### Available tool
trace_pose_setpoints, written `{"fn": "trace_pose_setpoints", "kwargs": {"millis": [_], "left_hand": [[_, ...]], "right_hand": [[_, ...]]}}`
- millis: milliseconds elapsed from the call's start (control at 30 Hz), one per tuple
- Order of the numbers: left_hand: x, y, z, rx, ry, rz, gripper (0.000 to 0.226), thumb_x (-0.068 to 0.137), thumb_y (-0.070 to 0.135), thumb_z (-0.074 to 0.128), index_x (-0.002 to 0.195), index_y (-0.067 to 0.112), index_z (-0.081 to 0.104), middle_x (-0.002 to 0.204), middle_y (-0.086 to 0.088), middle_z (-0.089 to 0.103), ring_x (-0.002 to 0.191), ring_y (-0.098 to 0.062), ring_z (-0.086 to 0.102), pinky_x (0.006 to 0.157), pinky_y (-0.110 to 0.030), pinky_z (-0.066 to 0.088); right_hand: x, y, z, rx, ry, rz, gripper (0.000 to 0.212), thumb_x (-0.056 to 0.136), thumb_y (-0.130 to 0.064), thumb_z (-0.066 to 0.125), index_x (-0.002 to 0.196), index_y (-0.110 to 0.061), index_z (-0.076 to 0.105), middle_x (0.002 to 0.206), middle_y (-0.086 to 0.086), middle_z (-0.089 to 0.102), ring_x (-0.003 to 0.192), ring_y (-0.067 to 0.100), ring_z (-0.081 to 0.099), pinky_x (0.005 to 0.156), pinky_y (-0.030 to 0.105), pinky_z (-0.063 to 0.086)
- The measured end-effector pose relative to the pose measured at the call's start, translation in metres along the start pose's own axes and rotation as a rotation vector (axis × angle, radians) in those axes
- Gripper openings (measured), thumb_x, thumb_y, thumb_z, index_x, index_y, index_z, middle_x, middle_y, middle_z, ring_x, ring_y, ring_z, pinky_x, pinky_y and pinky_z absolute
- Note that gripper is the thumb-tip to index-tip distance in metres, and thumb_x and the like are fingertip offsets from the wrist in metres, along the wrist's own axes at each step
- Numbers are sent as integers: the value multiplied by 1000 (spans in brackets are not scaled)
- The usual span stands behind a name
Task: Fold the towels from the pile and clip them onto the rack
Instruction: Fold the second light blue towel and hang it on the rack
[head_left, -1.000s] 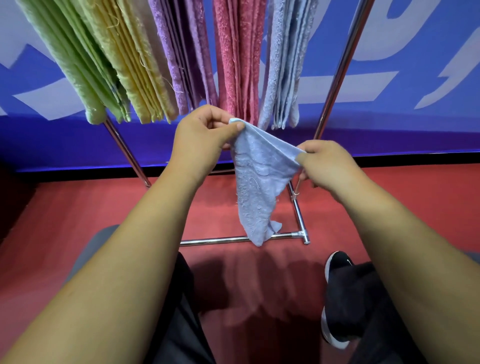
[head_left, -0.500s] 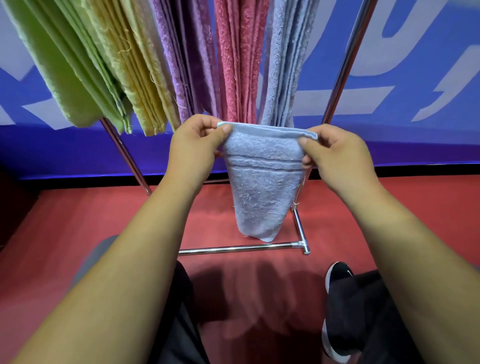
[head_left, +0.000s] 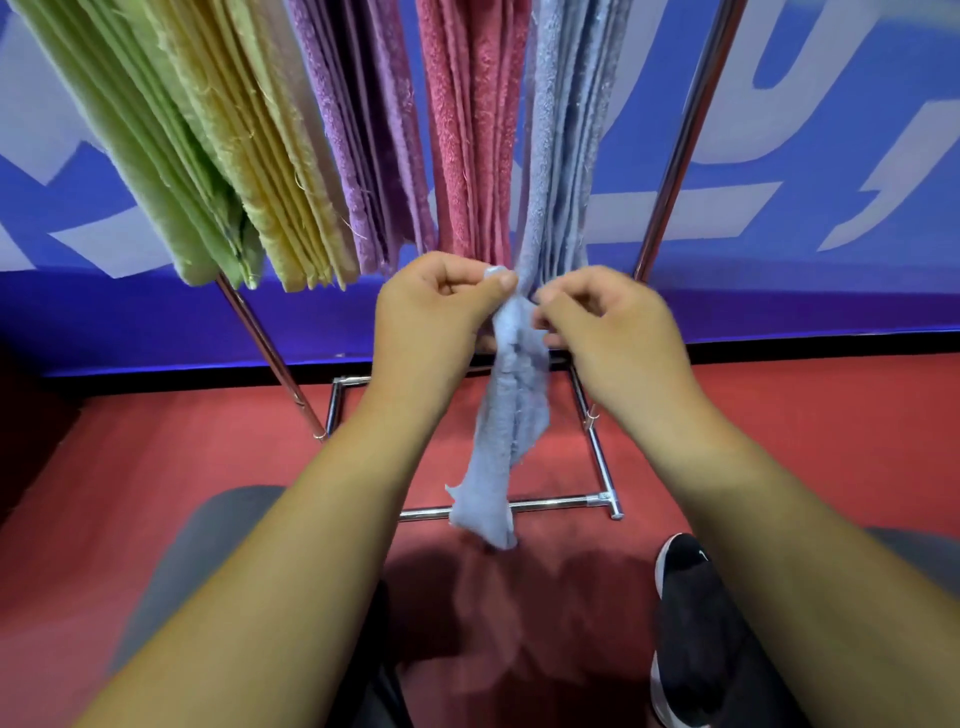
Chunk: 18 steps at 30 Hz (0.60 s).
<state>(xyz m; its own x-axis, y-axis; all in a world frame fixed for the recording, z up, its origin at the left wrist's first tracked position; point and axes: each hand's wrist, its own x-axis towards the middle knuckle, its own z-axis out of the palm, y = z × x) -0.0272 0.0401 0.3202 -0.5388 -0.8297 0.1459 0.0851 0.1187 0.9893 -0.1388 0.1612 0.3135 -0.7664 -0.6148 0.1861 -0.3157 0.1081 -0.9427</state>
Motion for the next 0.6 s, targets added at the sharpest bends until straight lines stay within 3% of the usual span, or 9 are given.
{"fn": "trace_pose_setpoints", "kwargs": {"millis": [100,267,367,467,600], "left_hand": [[-9,-1,6,1,-6,-52,12,90,12,84,94,3,76,85,-19,79,78,-28,80,67,-41,67],[-14,-3,6,3,-61,-64,5,94,9,79,96,6,82,86,-16,80,83,-25,81,79,-42,68],[-14,-2,5,-6,-119,-85,16,95,4,71,104,9,84,93,-13,82,95,-27,81,90,-45,66],[-13,-1,5,-19,-181,-133,37,91,-2,53,110,8,83,100,-15,82,103,-30,80,97,-47,63],[-10,1,5,-100,-210,-253,47,90,-10,38,116,-1,77,101,-19,81,103,-30,80,99,-40,62]], "right_hand": [[-6,1,11,35,-109,10,26,87,-42,61,101,-33,81,95,-6,83,94,20,81,93,54,63],[-9,3,12,-14,-120,-10,33,92,-35,60,118,-31,81,98,-8,83,97,14,80,96,48,62],[-10,3,10,-65,-111,-46,30,93,-37,63,112,-24,82,91,1,82,95,23,79,92,50,61],[-9,5,11,-48,-80,-34,20,93,-36,72,106,-25,84,87,-7,82,93,17,80,90,50,61],[-8,7,8,-80,-12,-52,12,94,-32,78,99,-24,85,83,-11,80,87,10,77,88,45,61]]}}
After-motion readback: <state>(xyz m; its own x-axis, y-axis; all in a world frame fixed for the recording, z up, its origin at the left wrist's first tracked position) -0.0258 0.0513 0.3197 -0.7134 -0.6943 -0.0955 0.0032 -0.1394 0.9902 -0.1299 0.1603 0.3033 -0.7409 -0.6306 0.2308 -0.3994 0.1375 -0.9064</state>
